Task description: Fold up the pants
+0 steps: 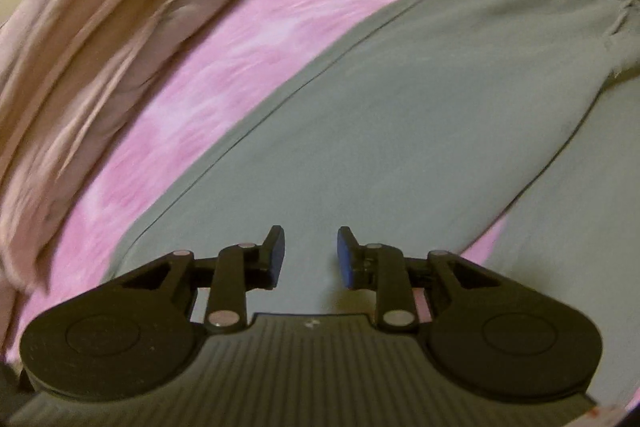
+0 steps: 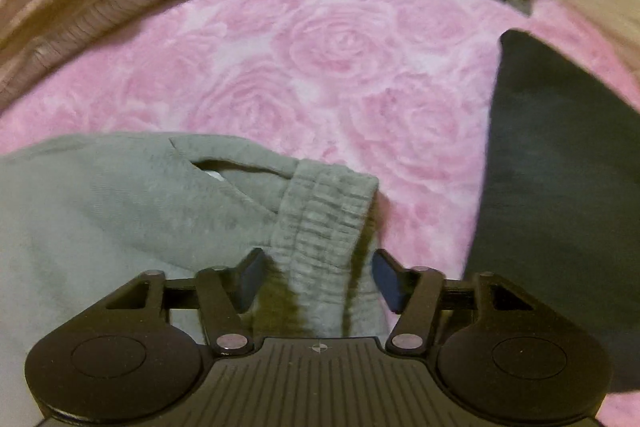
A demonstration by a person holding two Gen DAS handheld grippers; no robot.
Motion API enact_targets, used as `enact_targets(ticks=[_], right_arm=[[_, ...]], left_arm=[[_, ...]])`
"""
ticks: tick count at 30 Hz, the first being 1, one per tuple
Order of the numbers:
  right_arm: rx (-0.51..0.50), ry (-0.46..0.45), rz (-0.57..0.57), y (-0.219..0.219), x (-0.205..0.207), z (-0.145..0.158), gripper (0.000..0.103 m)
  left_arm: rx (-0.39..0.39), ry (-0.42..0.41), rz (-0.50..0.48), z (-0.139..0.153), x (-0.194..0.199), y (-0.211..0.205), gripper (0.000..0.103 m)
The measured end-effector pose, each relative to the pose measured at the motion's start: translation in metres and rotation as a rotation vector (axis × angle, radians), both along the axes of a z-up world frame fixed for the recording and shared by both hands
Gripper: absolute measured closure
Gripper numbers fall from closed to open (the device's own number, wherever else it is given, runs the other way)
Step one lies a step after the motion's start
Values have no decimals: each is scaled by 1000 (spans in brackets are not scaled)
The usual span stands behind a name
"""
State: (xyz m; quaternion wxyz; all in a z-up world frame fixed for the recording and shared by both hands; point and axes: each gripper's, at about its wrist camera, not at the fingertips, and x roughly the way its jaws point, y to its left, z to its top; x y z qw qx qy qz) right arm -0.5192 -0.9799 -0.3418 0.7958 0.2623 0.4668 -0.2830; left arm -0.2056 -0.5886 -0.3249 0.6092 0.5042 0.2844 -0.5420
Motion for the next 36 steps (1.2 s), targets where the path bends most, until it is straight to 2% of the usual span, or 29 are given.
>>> enact_targets(ticks=[2, 3, 5, 8, 12, 15, 18, 20, 21, 22, 28, 33, 36], right_arm=[[29, -32, -9, -3, -4, 5, 71], [32, -40, -24, -3, -8, 8, 87], [84, -76, -63, -9, -16, 12, 101], [131, -145, -91, -23, -23, 24, 103], [82, -241, -141, -64, -16, 41, 103], [84, -199, -109, -85, 4, 26, 103], [75, -140, -100, -85, 4, 11, 100], [47, -126, -106, -75, -4, 14, 80], [24, -115, -111, -69, -8, 17, 64], [7, -113, -110, -61, -13, 21, 57], [1, -123, -94, 6, -51, 39, 56], [2, -35, -143, 56, -95, 38, 56], [-2, 22, -189, 73, -124, 39, 56]], left_arm=[[-3, 24, -28, -3, -29, -25, 78], [-7, 31, -42, -4, -40, -35, 78], [-15, 44, -76, -5, -60, -55, 78], [-33, 53, -120, -4, -75, -83, 78], [-71, 48, -137, -2, -80, -111, 78], [-91, 50, -126, -4, -81, -124, 78], [-85, 46, -114, -8, -76, -124, 77], [-69, 48, -98, -11, -71, -118, 77], [-65, 55, -85, -12, -68, -114, 76], [-60, 65, -71, -12, -65, -111, 75], [-27, 151, -26, -31, -58, -98, 75], [-4, 174, -53, -69, -63, -114, 75], [-10, 168, -58, -82, -61, -123, 71]])
